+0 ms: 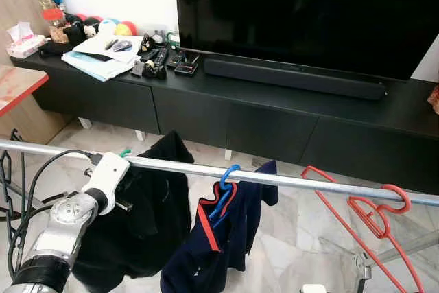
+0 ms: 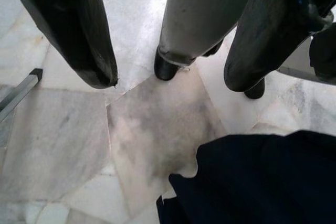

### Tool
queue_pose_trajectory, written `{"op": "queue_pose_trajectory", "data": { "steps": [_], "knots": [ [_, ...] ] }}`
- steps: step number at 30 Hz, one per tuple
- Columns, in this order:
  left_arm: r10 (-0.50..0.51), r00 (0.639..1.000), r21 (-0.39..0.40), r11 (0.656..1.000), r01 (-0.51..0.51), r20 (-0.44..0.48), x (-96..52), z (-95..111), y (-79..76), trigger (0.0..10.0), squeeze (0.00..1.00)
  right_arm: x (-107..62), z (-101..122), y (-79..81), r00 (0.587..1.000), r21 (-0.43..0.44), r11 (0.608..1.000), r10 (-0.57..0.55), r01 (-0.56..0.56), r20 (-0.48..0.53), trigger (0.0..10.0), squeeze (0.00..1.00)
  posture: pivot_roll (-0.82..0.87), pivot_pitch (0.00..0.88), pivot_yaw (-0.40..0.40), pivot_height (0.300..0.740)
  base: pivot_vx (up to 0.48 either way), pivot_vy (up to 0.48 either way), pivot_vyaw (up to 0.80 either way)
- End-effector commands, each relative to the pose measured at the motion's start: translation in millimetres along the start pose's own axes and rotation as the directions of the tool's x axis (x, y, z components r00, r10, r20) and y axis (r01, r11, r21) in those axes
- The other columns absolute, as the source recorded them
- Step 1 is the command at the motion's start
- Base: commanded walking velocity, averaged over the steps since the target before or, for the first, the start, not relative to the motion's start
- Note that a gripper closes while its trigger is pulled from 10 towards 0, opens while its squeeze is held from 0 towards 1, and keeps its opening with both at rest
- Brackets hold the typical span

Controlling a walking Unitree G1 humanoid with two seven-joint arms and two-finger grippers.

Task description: Hang hanger

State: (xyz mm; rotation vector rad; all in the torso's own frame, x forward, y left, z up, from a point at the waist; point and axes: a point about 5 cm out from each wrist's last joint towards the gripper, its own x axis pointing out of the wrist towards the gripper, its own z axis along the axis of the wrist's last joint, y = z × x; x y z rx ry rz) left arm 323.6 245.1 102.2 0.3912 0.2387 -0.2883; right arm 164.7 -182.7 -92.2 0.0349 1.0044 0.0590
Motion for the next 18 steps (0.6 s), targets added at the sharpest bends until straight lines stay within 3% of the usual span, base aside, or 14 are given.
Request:
{"op": "queue_pose_trajectory", "data": {
  "steps": [1, 6, 7, 8, 9, 18],
  "knots": [
    [-0.018, 0.997, 0.003, 1.000, 0.018, -0.071, -4.8, -15.9, -5.9, 10.0, 0.00, -1.3, -9.0, 1.2, 1.000, 0.010, 1.000, -0.002, 0.003, -0.024, 10.0, 0.00, 0.02, 0.085, 0.009, 0.740, 0.000, 0.000, 0.00],
    [0.032, 0.999, -0.057, 0.998, -0.033, -0.013, -10.5, -15.2, -7.4, 10.0, 0.00, -1.2, -9.3, 2.4, 1.000, 0.012, 1.000, 0.000, 0.000, -0.025, 10.0, 0.00, 0.03, 0.091, 0.010, 0.740, 0.000, 0.000, 0.00],
    [0.046, 0.999, -0.074, 0.996, -0.045, 0.006, -11.5, -13.5, -7.3, 10.0, 0.72, -1.2, -9.4, 2.5, 1.000, 0.013, 1.000, 0.000, 0.000, -0.025, 10.0, 0.00, 0.03, 0.092, 0.011, 0.740, 0.000, 0.000, 0.00],
    [0.055, 0.998, -0.087, 0.995, -0.053, 0.019, -12.1, -12.4, -7.1, 10.0, 0.72, -1.2, -9.5, 2.6, 1.000, 0.013, 1.000, 0.001, 0.000, -0.025, 10.0, 0.00, 0.03, 0.092, 0.011, 0.740, 0.000, 0.000, 0.00],
    [0.061, 0.998, -0.104, 0.993, -0.057, 0.034, -12.7, -11.1, -7.3, 10.0, 1.00, -1.1, -9.4, 2.7, 1.000, 0.013, 1.000, 0.001, -0.001, -0.025, 10.0, 0.00, 0.03, 0.092, 0.011, 0.740, 0.000, 0.000, 0.00],
    [0.053, 0.990, -0.167, 0.986, -0.030, 0.133, -25.7, 1.9, -16.3, 10.0, 1.00, -0.6, -9.7, 5.8, 1.000, 0.016, 1.000, 0.003, -0.003, -0.026, 10.0, 0.00, 0.03, 0.100, 0.015, 0.740, 0.000, 0.000, 0.00]
  ]
}}
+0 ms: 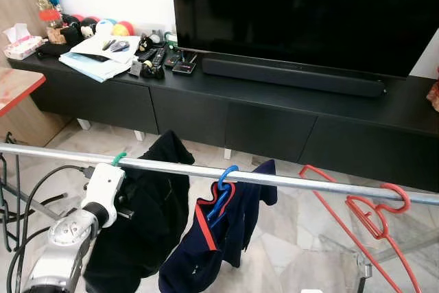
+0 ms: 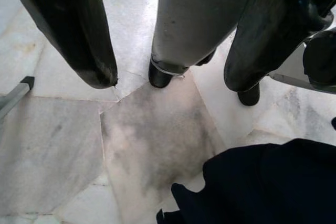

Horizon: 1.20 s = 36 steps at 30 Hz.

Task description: Hang hanger

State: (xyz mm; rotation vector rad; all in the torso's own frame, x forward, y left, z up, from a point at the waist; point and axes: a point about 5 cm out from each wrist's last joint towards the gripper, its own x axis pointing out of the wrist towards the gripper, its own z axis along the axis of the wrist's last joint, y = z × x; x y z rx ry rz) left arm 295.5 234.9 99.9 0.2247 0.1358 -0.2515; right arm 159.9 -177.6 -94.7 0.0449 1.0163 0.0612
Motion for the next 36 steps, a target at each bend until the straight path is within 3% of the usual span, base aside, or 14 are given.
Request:
{"op": "queue_pose_trajectory", "data": {
  "steps": [1, 7, 9, 13, 18, 21, 24, 25, 26, 28, 30, 34, 35, 36],
  "knots": [
    [0.000, 1.000, -0.015, 1.000, 0.000, 0.025, -3.2, 6.3, 1.6, 10.0, 1.00, -0.4, -4.1, 0.9, 1.000, 0.008, 1.000, -0.003, 0.003, -0.014, 10.0, 0.00, 0.03, 0.100, 0.015, 0.740, 0.000, 0.000, 0.00],
    [-0.041, 0.998, -0.030, 0.999, 0.042, 0.041, -16.2, 9.1, -2.7, 10.0, 1.00, -0.2, -4.0, 2.1, 1.000, 0.007, 1.000, -0.001, 0.002, -0.014, 10.0, 0.00, 0.03, 0.101, 0.014, 0.740, 0.000, 0.000, 0.00],
    [-0.038, 0.998, -0.032, 0.999, 0.040, 0.043, -32.1, 9.3, -3.2, 10.0, 1.00, -0.4, -7.4, 5.1, 1.000, 0.006, 1.000, 0.001, -0.001, -0.019, 10.0, 0.00, 0.03, 0.101, 0.016, 0.740, 0.000, 0.000, 0.00],
    [-0.024, 0.998, -0.057, 0.998, 0.028, 0.058, -43.9, 10.7, -2.9, 10.0, 1.00, -0.2, -8.5, 8.0, 1.000, 0.005, 1.000, 0.004, -0.004, -0.020, 10.0, 0.00, 0.03, 0.099, 0.016, 0.740, 0.000, 0.000, 0.00],
    [-0.004, 0.996, -0.155, 0.988, 0.018, 0.090, -72.8, 9.5, -3.8, 10.0, 1.00, 0.0, -10.7, 11.7, 1.000, 0.002, 1.000, 0.007, -0.007, -0.025, 10.0, 0.00, 0.04, 0.094, 0.014, 0.740, 0.000, 0.000, 0.00],
    [0.056, 0.995, -0.225, 0.974, -0.037, 0.080, -85.3, 0.8, 1.0, 10.0, 1.00, 0.3, -7.8, 9.9, 1.000, 0.000, 1.000, 0.005, -0.005, -0.020, 10.0, 0.00, 0.04, 0.089, 0.013, 0.740, 0.000, 0.000, 0.00],
    [0.145, 0.989, -0.236, 0.963, -0.133, 0.033, -90.6, -11.3, 9.7, 10.0, 1.00, 0.3, -3.8, 4.3, 1.000, -0.001, 1.000, 0.001, -0.001, -0.014, 10.0, 0.00, 0.05, 0.083, 0.013, 0.740, 0.000, 0.000, 0.00],
    [0.203, 0.979, -0.219, 0.955, -0.200, -0.009, -92.4, -21.3, 15.6, 10.0, 0.80, -0.1, -1.7, -0.2, 1.000, -0.001, 1.000, -0.003, 0.003, -0.011, 10.0, 0.00, 0.05, 0.081, 0.014, 0.740, 0.000, 0.000, 0.00],
    [0.264, 0.963, -0.207, 0.940, -0.271, -0.059, -95.4, -33.5, 22.0, 10.0, 0.00, -0.8, 0.1, -5.4, 1.000, -0.001, 1.000, -0.008, 0.008, -0.009, 10.0, 0.00, 0.04, 0.076, 0.016, 0.740, 0.000, 0.000, 0.00],
    [0.368, 0.903, -0.172, 0.897, -0.407, -0.219, -105.5, -71.1, 29.8, 10.0, 0.00, -3.5, 3.8, -21.5, 1.000, 0.002, 1.000, -0.025, 0.025, -0.004, 10.0, 0.00, 0.04, 0.069, 0.019, 0.740, 0.000, 0.000, 0.00],
    [0.361, 0.893, -0.175, 0.894, -0.414, -0.267, -107.8, -82.5, 26.7, 10.0, 0.00, -4.4, 4.4, -25.9, 1.000, 0.003, 1.000, -0.030, 0.030, -0.004, 10.0, 0.00, 0.04, 0.068, 0.019, 0.740, 0.000, 0.000, 0.00],
    [0.306, 0.864, -0.186, 0.896, -0.404, -0.400, -112.6, -117.1, 9.5, 10.0, 0.00, -6.1, 5.1, -33.3, 0.999, 0.003, 0.999, -0.041, 0.041, -0.006, 10.0, 0.00, 0.03, 0.061, 0.020, 0.740, 0.000, 0.000, 0.00],
    [0.291, 0.844, -0.171, 0.900, -0.401, -0.450, -114.3, -129.0, 2.4, 10.0, 0.00, -6.2, 4.9, -33.6, 0.999, 0.003, 0.999, -0.041, 0.041, -0.006, 10.0, 0.00, 0.03, 0.055, 0.023, 0.740, 0.000, 0.000, 0.00],
    [0.246, 0.796, -0.148, 0.911, -0.384, -0.553, -118.6, -151.6, -13.7, 10.0, 0.00, -5.7, 4.4, -31.1, 0.999, 0.001, 0.999, -0.039, 0.039, -0.008, 10.0, 0.00, 0.02, 0.054, 0.024, 0.740, 0.000, 0.000, 0.00]
  ]
}}
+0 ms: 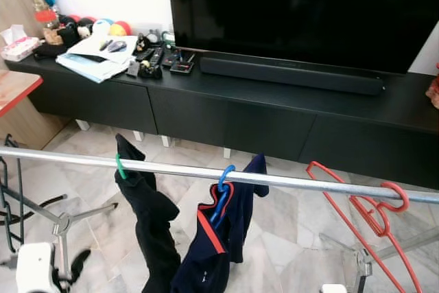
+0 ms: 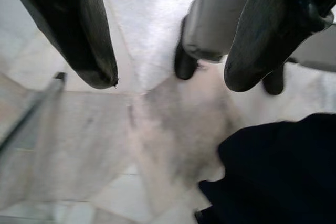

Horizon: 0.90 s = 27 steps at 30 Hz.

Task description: Hang hanger

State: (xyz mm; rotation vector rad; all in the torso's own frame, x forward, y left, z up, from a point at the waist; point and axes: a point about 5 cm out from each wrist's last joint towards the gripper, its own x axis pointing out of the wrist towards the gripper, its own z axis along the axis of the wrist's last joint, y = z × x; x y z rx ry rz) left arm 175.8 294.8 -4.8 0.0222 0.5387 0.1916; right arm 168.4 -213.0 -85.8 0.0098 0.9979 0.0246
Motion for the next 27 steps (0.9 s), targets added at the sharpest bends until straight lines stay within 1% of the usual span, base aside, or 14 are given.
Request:
{"op": "queue_pose_trajectory", "data": {
  "steps": [1, 2, 3, 4, 5, 7, 8, 9, 10, 14, 18, 21, 23, 27],
  "knots": [
    [-0.003, 0.992, 0.043, 0.999, 0.008, -0.126, -0.3, -29.0, -8.8, 10.0, 0.00, -0.3, -7.8, 3.9, 1.000, 0.014, 1.000, 0.008, -0.008, -0.027, 10.0, 0.00, 0.02, 0.054, 0.024, 0.740, 0.000, 0.000, 0.00],
    [-0.011, 0.983, 0.070, 0.997, 0.024, -0.182, -0.8, -42.8, -14.6, 10.0, 0.00, 0.3, -8.3, 7.5, 1.000, 0.017, 1.000, 0.009, -0.009, -0.026, 10.0, 0.00, 0.02, 0.049, 0.024, 0.740, 0.000, 0.000, 0.00],
    [-0.012, 0.969, 0.069, 0.997, 0.029, -0.245, -1.5, -58.4, -19.0, 10.0, 0.00, 1.3, -9.2, 13.6, 1.000, 0.016, 1.000, 0.013, -0.013, -0.027, 10.0, 0.00, 0.02, 0.052, 0.026, 0.740, 0.000, 0.000, 0.00],
    [-0.012, 0.969, 0.069, 0.997, 0.029, -0.245, -1.5, -58.4, -19.0, 10.0, 0.00, 1.3, -9.2, 13.6, 1.000, 0.016, 1.000, 0.013, -0.013, -0.027, 10.0, 0.00, 0.02, 0.052, 0.026, 0.740, 0.000, 0.000, 0.00],
    [-0.006, 0.955, 0.071, 0.997, 0.029, -0.298, -2.9, -69.4, -22.0, 10.0, 0.00, 1.9, -10.1, 17.8, 0.999, 0.014, 1.000, 0.016, -0.015, -0.028, 10.0, 0.00, 0.02, 0.053, 0.024, 0.740, 0.000, 0.000, 0.00],
    [0.005, 0.939, 0.088, 0.996, 0.027, -0.344, -4.2, -78.0, -23.7, 10.0, 0.00, 2.4, -11.2, 22.0, 0.999, 0.013, 1.000, 0.019, -0.018, -0.030, 10.0, 0.00, 0.03, 0.060, 0.021, 0.740, 0.000, 0.000, 0.00],
    [0.018, 0.922, 0.107, 0.994, 0.025, -0.388, -5.9, -84.6, -25.0, 10.0, 0.00, 3.0, -12.3, 26.9, 0.999, 0.009, 1.000, 0.023, -0.023, -0.032, 10.0, 0.00, 0.03, 0.060, 0.020, 0.740, 0.000, 0.000, 0.00],
    [0.039, 0.888, 0.154, 0.987, 0.037, -0.459, -9.4, -94.7, -27.0, 10.0, 0.00, 3.7, -14.3, 35.3, 0.999, 0.006, 0.999, 0.032, -0.032, -0.035, 10.0, 0.00, 0.02, 0.067, 0.021, 0.740, 0.000, 0.000, 0.00],
    [0.048, 0.880, 0.173, 0.984, 0.040, -0.473, -10.2, -97.2, -27.7, 10.0, 0.00, 3.8, -15.2, 38.0, 0.999, 0.007, 0.999, 0.035, -0.035, -0.036, 10.0, 0.00, 0.00, 0.068, 0.022, 0.740, 0.000, 0.000, 0.00],
    [0.030, 0.888, 0.154, 0.987, 0.046, -0.459, -5.7, -93.6, -35.2, 10.0, 0.00, 4.0, -16.4, 42.8, 0.999, 0.025, 0.999, 0.037, -0.037, -0.029, 10.0, 0.00, 0.00, 0.079, 0.023, 0.740, 0.000, 0.000, 0.00],
    [0.037, 0.897, 0.155, 0.987, 0.035, -0.441, 1.6, -88.3, -36.2, 10.0, 0.00, 4.1, -16.6, 43.0, 0.999, 0.018, 0.999, 0.035, -0.034, -0.037, 10.0, 0.00, 0.02, 0.089, 0.023, 0.740, 0.000, 0.000, 0.00],
    [0.047, 0.895, 0.157, 0.987, 0.027, -0.444, 2.8, -88.0, -35.1, 10.0, 0.00, 4.3, -15.6, 43.3, 0.999, 0.020, 0.999, 0.035, -0.034, -0.034, 10.0, 0.00, 0.01, 0.092, 0.026, 0.740, 0.000, -0.210, 0.00],
    [0.050, 0.893, 0.161, 0.987, 0.026, -0.447, 3.0, -88.2, -35.3, 10.0, 0.00, 4.5, -14.7, 43.1, 0.999, 0.024, 0.999, 0.034, -0.033, -0.031, 10.0, 0.00, 0.01, 0.095, 0.026, 0.740, 0.000, 0.292, 0.00],
    [0.043, 0.889, 0.157, 0.987, 0.032, -0.455, 1.9, -90.8, -37.9, 10.0, 0.00, 4.7, -12.9, 41.7, 0.999, 0.025, 0.999, 0.033, -0.032, -0.027, 10.0, 0.00, 0.01, 0.100, 0.023, 0.740, 0.000, -0.104, 0.00]
  ]
}}
